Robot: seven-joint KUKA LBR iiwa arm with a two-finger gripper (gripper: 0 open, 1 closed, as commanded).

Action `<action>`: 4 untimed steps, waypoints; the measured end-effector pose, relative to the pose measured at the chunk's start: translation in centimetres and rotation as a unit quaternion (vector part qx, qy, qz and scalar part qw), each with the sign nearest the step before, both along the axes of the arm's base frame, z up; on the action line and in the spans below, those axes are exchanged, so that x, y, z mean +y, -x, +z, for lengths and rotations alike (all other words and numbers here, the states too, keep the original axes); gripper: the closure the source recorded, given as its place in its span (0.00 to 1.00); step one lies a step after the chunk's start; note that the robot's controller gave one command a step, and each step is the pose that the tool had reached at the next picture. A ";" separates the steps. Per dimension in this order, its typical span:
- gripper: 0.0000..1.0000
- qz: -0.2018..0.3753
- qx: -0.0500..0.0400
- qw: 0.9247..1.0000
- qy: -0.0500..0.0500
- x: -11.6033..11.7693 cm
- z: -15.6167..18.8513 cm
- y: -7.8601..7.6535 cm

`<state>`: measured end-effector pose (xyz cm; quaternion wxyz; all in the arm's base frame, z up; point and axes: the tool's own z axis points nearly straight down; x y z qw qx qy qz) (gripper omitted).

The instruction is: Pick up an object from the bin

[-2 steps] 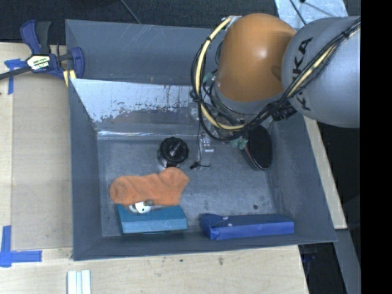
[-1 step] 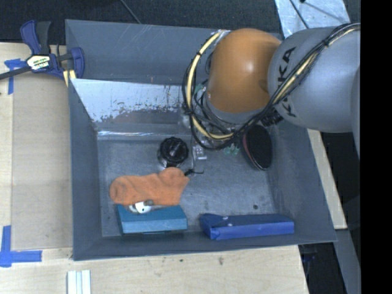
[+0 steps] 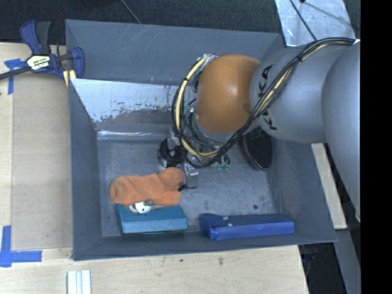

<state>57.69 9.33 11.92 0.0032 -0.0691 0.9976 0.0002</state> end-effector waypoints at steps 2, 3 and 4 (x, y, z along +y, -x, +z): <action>1.00 0.120 -0.007 0.993 -0.001 1.2 -4.3 -0.7; 1.00 0.120 -0.007 0.993 -0.001 1.2 -4.3 -0.7; 1.00 0.112 -0.002 0.994 0.001 2.9 14.8 -1.3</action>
Offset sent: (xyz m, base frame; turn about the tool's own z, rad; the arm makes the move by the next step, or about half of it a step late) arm 0.0008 0.0113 -0.0492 -0.2427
